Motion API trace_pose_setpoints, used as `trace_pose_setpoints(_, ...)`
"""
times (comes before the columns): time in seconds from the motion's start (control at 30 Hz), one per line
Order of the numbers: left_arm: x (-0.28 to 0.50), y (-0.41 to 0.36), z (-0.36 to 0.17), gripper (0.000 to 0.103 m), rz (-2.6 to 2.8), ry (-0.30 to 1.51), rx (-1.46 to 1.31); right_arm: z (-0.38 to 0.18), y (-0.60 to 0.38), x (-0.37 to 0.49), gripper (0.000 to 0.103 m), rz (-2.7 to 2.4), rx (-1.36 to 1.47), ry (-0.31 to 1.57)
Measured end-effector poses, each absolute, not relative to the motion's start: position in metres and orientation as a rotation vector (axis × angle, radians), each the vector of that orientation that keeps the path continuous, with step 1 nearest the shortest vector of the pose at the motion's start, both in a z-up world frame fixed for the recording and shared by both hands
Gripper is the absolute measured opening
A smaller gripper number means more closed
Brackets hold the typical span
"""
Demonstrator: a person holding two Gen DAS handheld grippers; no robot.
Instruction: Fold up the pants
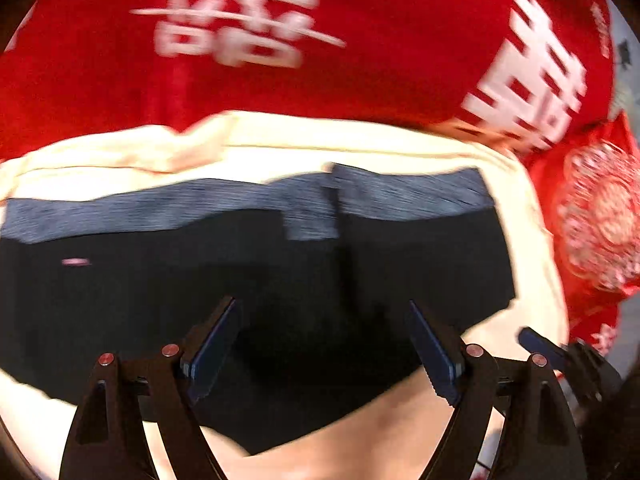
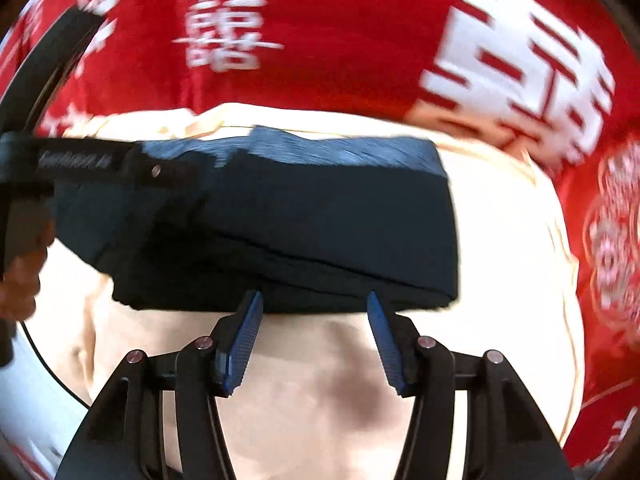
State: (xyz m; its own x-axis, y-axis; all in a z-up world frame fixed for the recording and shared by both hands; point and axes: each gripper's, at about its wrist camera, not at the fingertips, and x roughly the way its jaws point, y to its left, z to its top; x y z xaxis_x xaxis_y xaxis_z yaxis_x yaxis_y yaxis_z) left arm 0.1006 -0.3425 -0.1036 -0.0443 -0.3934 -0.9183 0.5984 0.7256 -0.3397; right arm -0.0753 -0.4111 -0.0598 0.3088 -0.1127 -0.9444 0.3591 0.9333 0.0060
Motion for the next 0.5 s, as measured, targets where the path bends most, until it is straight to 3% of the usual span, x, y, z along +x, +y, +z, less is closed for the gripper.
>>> trace_pose_setpoints(0.2,0.091,-0.369,-0.118,0.083,-0.85,1.442,0.176,-0.071,-0.445,-0.09,0.059,-0.334,0.39,1.232)
trace_pose_setpoints(0.3,0.089,-0.378,-0.118,0.068,-0.872,1.455,0.193,-0.076,-0.452,-0.092,0.058,-0.339,0.417,1.231)
trace_pose_setpoints(0.4,0.085,-0.384,-0.12,0.068,-0.857,1.481,0.244,-0.078,-0.459,-0.098,0.055,-0.341,0.447,1.232)
trace_pose_setpoints(0.5,0.086,-0.386,-0.125,0.042,-0.845,1.508,0.238,-0.077,-0.464,-0.103,0.051,-0.346,0.468,1.227)
